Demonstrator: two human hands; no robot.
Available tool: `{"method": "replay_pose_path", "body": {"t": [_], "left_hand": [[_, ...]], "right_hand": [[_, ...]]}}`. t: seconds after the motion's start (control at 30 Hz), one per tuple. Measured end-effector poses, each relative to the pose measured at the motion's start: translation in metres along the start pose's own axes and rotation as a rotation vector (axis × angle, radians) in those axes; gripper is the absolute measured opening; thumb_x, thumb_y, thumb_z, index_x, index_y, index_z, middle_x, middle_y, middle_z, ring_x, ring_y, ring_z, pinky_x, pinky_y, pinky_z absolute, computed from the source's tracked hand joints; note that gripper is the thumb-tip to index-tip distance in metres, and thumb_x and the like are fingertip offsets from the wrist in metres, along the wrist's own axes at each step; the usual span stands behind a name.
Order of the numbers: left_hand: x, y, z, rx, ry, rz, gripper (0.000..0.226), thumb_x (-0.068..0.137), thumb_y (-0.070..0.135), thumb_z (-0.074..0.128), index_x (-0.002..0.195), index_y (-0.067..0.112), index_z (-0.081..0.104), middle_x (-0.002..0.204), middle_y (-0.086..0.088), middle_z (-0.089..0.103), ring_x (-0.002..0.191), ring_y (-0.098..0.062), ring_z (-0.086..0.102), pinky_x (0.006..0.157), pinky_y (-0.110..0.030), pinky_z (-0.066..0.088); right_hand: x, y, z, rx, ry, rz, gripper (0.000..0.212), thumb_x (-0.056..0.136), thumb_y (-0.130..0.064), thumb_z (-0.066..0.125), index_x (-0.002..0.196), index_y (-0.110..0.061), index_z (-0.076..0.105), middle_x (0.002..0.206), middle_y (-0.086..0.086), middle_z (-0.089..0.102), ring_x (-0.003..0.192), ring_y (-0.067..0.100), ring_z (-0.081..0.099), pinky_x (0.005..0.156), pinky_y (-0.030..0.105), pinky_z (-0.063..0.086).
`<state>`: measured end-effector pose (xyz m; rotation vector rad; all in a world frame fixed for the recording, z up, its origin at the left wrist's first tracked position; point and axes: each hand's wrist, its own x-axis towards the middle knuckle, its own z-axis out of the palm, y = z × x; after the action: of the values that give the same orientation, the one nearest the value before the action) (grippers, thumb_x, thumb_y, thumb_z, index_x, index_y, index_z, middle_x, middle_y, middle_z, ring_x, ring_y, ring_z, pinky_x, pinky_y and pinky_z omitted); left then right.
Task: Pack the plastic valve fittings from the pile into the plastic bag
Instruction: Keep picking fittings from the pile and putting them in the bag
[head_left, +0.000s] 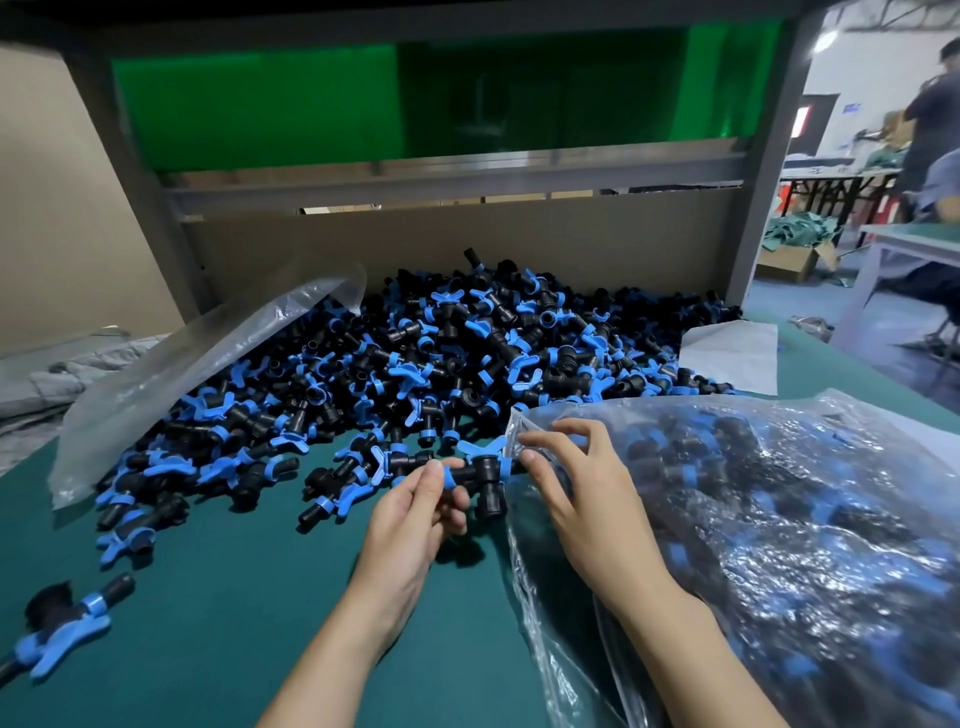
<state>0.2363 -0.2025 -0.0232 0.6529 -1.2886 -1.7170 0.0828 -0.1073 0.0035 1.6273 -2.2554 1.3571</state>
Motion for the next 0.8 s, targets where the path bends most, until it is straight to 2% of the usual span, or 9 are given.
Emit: {"method": "replay_pose_path", "body": {"t": [0.17, 0.27, 0.37, 0.47, 0.63, 0.8], "left_hand": [[0.0009, 0.0018, -0.0007, -0.136, -0.015, -0.005, 0.037, 0.093, 0.035, 0.055, 0.113, 0.006, 0.066, 0.077, -0.008, 0.063, 0.069, -0.012, 0.058, 0.063, -0.021, 0.053], [0.0002, 0.0013, 0.0011, -0.058, -0.018, 0.021, 0.027, 0.092, 0.036, 0.057, 0.101, 0.011, 0.061, 0.074, -0.008, 0.064, 0.068, -0.012, 0.059, 0.061, -0.022, 0.052], [-0.0011, 0.0021, 0.0021, 0.07, -0.003, 0.044, 0.028, 0.092, 0.042, 0.057, 0.085, 0.015, 0.054, 0.06, -0.003, 0.054, 0.057, -0.01, 0.05, 0.054, -0.018, 0.044], [-0.0014, 0.003, 0.0017, 0.123, 0.008, 0.056, 0.03, 0.091, 0.046, 0.057, 0.084, 0.016, 0.053, 0.054, 0.0, 0.048, 0.051, -0.009, 0.043, 0.049, -0.015, 0.039], [-0.0018, 0.0033, 0.0016, 0.1, 0.004, 0.061, 0.032, 0.09, 0.045, 0.058, 0.084, 0.014, 0.053, 0.055, -0.002, 0.051, 0.052, -0.009, 0.046, 0.051, -0.016, 0.042], [-0.0021, 0.0038, 0.0022, 0.088, 0.009, 0.057, 0.032, 0.088, 0.044, 0.059, 0.084, 0.013, 0.054, 0.058, -0.003, 0.053, 0.053, -0.01, 0.049, 0.05, -0.015, 0.043]], "right_hand": [[0.0003, 0.0015, 0.0001, -0.012, -0.019, 0.004, 0.031, 0.097, -0.053, 0.042, 0.107, -0.034, 0.064, 0.124, -0.009, 0.042, 0.108, 0.018, 0.053, 0.092, 0.043, 0.046], [0.0005, 0.0021, 0.0009, -0.058, -0.028, -0.004, 0.039, 0.1, -0.051, 0.036, 0.105, -0.026, 0.065, 0.122, -0.007, 0.043, 0.104, 0.019, 0.053, 0.091, 0.044, 0.046], [0.0005, 0.0028, 0.0013, -0.091, -0.048, 0.012, 0.046, 0.101, -0.052, 0.029, 0.106, -0.025, 0.065, 0.121, -0.008, 0.042, 0.104, 0.021, 0.052, 0.091, 0.043, 0.044], [0.0001, 0.0024, 0.0007, -0.093, -0.052, 0.021, 0.049, 0.1, -0.054, 0.025, 0.102, -0.025, 0.065, 0.117, -0.011, 0.039, 0.101, 0.02, 0.051, 0.09, 0.042, 0.044], [-0.0001, 0.0009, -0.0009, -0.1, -0.065, 0.022, 0.061, 0.096, -0.06, 0.016, 0.103, -0.025, 0.065, 0.114, -0.013, 0.037, 0.1, 0.02, 0.05, 0.09, 0.041, 0.044], [-0.0004, 0.0013, -0.0014, -0.102, -0.07, 0.034, 0.055, 0.098, -0.058, 0.019, 0.095, -0.026, 0.063, 0.113, -0.013, 0.037, 0.099, 0.019, 0.05, 0.09, 0.042, 0.044]]}}
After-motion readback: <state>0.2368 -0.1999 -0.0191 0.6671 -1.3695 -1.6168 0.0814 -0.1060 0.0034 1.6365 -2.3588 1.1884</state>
